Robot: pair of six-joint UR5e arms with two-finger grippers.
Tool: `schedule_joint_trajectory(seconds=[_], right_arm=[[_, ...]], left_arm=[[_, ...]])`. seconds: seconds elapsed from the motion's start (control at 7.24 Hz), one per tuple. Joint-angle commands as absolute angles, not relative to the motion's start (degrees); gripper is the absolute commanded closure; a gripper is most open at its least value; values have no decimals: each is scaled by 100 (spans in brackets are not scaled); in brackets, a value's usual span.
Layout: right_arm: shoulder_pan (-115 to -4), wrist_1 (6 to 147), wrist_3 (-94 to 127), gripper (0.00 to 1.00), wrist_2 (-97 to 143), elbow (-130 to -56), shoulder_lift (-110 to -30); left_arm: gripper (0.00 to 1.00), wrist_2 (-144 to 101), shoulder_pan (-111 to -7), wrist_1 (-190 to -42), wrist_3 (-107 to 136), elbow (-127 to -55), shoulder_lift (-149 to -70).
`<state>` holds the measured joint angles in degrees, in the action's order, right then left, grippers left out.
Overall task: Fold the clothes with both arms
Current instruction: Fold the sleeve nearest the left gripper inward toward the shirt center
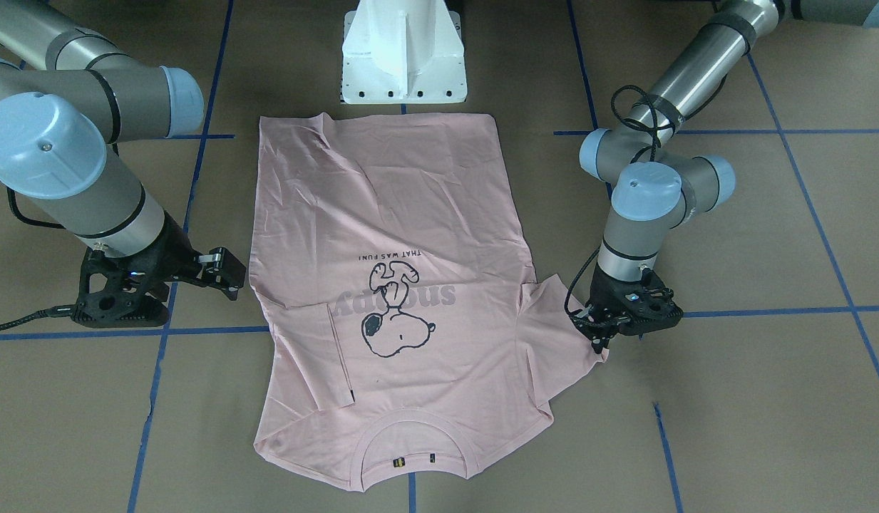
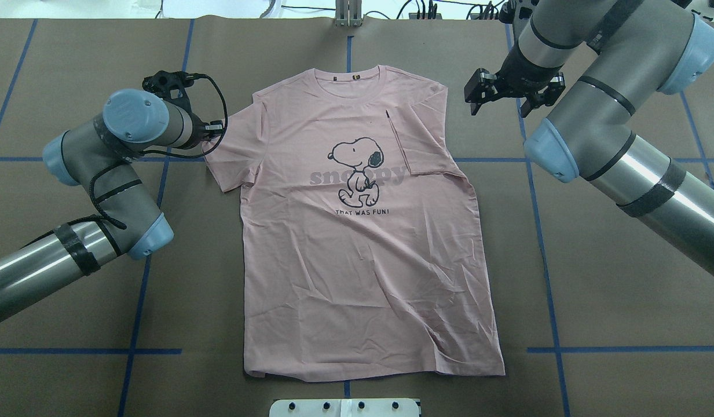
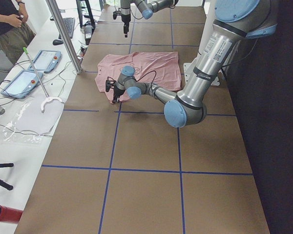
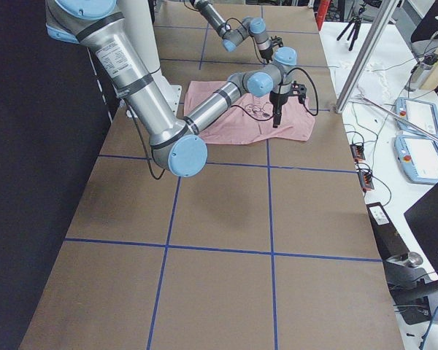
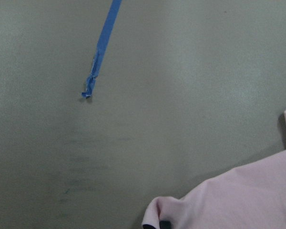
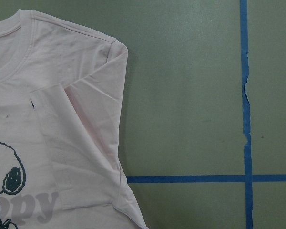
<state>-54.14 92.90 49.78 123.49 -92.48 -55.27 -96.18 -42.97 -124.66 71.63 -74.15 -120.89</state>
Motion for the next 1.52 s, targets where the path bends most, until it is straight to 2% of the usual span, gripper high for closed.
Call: schedule_joint_trajectory(seconds=[0.0, 0.28, 0.41, 0.55, 0.69, 0.83, 0.97, 1.1, 1.24, 1.38], right_arm=[[-5423, 9281, 4966, 0, 12349, -9220, -5528], [-5423, 9255, 4887, 0, 12357, -9202, -5563], [-5423, 9255, 4887, 0, 12357, -9202, -5572], [-5423, 9246, 4878, 0, 12366, -9202, -5607], [-5423, 9246, 4878, 0, 12366, -9202, -5616], [-5423, 9246, 4887, 0, 12366, -9202, -5625], [-5414, 9246, 4887, 0, 12366, -9202, -5625], [-5397, 9246, 4887, 0, 12366, -9202, -5642], [-5388, 9237, 4887, 0, 12358, -9202, -5651], [-5388, 9246, 4887, 0, 12357, -9202, -5651]], left_arm=[[100, -9659, -4307, -12297, 7163, -7566, -12198], [100, -9816, -4307, -10523, 7180, -8904, -12505], [100, -9896, -4289, -10146, 7311, -8982, -12846], [100, -9870, -4150, -10360, 7826, -8330, -13276], [100, -9835, -4070, -10910, 8127, -7123, -13976], [100, -9826, -3982, -11499, 8408, -6223, -14436], [100, -9826, -3955, -11635, 8594, -5944, -14597], [31, -9826, -3955, -11672, 8543, -5968, -14555], [0, -9791, -3955, -12072, 8465, -6046, -14407], [0, -9800, -3946, -12207, 8464, -6264, -14275]])
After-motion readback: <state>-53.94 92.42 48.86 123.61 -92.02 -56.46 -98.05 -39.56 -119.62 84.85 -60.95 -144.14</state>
